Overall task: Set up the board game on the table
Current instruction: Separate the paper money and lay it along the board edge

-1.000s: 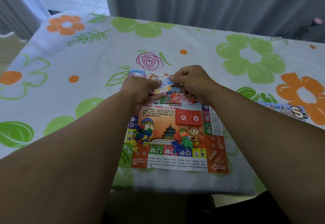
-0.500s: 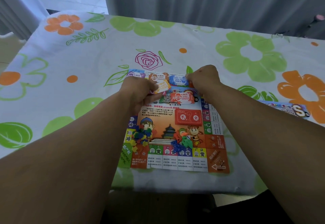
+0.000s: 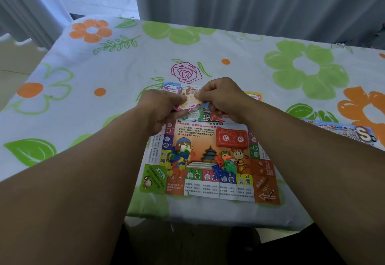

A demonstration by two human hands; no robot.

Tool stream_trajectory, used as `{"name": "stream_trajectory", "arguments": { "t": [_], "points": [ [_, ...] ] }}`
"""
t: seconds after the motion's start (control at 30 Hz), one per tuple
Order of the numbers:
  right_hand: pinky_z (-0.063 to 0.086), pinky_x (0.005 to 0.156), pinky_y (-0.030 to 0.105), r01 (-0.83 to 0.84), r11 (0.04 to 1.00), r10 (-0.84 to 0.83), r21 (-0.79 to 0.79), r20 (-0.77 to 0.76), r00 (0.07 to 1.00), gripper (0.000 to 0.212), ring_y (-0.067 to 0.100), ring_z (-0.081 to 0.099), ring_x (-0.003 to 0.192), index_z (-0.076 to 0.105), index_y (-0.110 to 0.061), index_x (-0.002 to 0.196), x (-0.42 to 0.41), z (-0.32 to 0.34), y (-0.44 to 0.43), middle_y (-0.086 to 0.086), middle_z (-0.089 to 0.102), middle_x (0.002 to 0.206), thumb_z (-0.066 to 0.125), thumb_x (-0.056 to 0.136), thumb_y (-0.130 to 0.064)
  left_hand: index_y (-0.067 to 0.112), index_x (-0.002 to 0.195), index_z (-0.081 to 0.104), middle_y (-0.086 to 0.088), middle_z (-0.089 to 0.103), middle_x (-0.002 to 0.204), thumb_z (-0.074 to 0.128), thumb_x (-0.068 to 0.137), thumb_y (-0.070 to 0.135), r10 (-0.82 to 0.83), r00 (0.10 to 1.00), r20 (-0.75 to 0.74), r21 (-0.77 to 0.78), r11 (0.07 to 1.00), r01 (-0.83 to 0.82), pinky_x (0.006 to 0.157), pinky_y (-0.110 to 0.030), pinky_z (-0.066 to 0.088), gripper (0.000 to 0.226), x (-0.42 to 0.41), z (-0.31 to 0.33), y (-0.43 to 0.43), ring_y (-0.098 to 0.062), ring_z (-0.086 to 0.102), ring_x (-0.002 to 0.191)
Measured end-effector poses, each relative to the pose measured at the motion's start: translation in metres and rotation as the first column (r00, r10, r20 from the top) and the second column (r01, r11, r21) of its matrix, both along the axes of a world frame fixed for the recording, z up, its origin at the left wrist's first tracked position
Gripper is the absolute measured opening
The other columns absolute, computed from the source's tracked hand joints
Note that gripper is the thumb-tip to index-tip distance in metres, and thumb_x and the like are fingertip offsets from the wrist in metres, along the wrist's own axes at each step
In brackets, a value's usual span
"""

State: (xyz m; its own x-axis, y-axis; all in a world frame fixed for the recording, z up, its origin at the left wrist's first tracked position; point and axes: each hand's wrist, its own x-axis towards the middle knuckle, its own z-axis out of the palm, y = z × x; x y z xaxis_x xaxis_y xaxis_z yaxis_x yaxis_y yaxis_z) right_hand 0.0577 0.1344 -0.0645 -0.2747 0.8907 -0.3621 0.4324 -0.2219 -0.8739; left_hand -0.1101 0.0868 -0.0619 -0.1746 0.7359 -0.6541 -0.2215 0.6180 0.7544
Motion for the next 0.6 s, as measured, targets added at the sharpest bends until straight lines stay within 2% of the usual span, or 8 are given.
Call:
{"name": "stream_trajectory", "arguments": {
  "t": [0.17,0.3,0.4,0.5,0.6],
  "points": [
    [0.035,0.04,0.021,0.035,0.999,-0.035,-0.017,-0.019,0.999,0.016,0.013,0.043,0.042,0.06,-0.001,0.09,-0.018,0.001,-0.003,0.008,0.054,0.064,0.069,0.094,-0.014,-0.003,0.101,0.068,-0.021,0.073,0.097,0.077,0.085,0.007,0.09,0.995,-0.051,-0.006,0.996,-0.09,0.056,-0.026,0.059,0.022,-0.028,-0.002,-0.007,-0.033,0.076,0.074],
    [0.039,0.041,0.022,0.002,0.999,-0.003,-0.045,-0.007,1.0,0.014,0.01,0.05,0.046,0.062,-0.003,0.086,-0.027,-0.003,-0.005,0.012,0.063,0.077,0.069,0.094,-0.012,-0.006,0.092,0.068,-0.019,0.07,0.095,0.075,0.086,0.002,0.215,0.971,-0.102,0.036,0.976,-0.213,0.059,-0.025,0.06,0.012,-0.052,-0.005,-0.012,-0.023,0.074,0.068],
    [0.04,0.041,0.023,-0.009,0.998,0.01,-0.06,0.017,1.0,0.014,0.01,0.051,0.049,0.064,-0.003,0.085,-0.034,-0.007,-0.005,0.01,0.064,0.075,0.07,0.093,-0.012,-0.006,0.087,0.067,-0.019,0.068,0.093,0.076,0.085,0.0,0.293,0.947,-0.134,0.059,0.956,-0.287,0.064,-0.029,0.062,0.011,-0.064,-0.007,-0.013,-0.023,0.073,0.067],
    [0.039,0.042,0.024,-0.01,0.997,0.011,-0.078,0.013,1.0,0.014,0.01,0.052,0.049,0.065,-0.001,0.088,-0.041,-0.009,-0.005,0.011,0.065,0.076,0.071,0.093,-0.013,-0.008,0.09,0.068,-0.019,0.068,0.093,0.076,0.084,0.0,0.304,0.944,-0.124,0.067,0.952,-0.298,0.065,-0.03,0.063,0.013,-0.066,-0.006,-0.013,-0.023,0.073,0.065],
    [0.038,0.04,0.023,-0.028,0.997,0.03,-0.074,0.034,0.999,0.015,0.009,0.052,0.046,0.066,-0.002,0.088,-0.048,-0.01,-0.007,0.012,0.066,0.076,0.071,0.093,-0.015,-0.006,0.091,0.067,-0.019,0.07,0.096,0.075,0.086,0.002,0.265,0.958,-0.108,0.051,0.964,-0.261,0.06,-0.026,0.061,0.013,-0.065,-0.006,-0.014,-0.021,0.074,0.067]
  ]
}}
